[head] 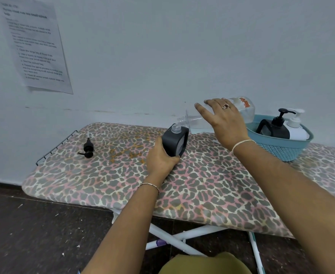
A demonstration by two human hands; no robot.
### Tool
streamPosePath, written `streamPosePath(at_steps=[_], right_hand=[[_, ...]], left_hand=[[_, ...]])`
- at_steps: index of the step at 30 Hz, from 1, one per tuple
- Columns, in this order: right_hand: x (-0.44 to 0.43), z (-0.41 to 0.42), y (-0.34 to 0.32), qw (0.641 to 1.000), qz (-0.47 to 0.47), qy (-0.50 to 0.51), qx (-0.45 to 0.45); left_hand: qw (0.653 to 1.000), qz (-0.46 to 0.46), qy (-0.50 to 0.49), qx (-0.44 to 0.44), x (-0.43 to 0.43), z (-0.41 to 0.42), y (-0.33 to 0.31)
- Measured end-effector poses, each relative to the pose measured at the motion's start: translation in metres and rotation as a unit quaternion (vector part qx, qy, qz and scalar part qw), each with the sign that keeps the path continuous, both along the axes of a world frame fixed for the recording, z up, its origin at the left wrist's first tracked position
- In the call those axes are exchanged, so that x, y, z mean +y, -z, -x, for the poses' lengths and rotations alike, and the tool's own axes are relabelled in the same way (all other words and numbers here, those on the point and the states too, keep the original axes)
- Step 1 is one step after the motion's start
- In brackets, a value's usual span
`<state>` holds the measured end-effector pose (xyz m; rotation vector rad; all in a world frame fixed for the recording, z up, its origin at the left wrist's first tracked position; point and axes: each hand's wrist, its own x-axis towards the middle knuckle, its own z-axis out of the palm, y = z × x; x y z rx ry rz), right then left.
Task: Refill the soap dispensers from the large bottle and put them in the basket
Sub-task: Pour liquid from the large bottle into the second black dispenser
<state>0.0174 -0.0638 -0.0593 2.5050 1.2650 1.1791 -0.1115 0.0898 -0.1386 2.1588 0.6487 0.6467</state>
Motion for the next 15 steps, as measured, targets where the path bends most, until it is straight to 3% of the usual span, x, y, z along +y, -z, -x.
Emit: streamPosePath(at_steps=[15], right_hand=[[0.0003, 0.0004, -0.0005, 1.000, 0.005, -0.001, -0.004]], left_hand=[[1.000, -0.008, -0.008, -0.004, -0.0001, 0.0001, 0.0009]])
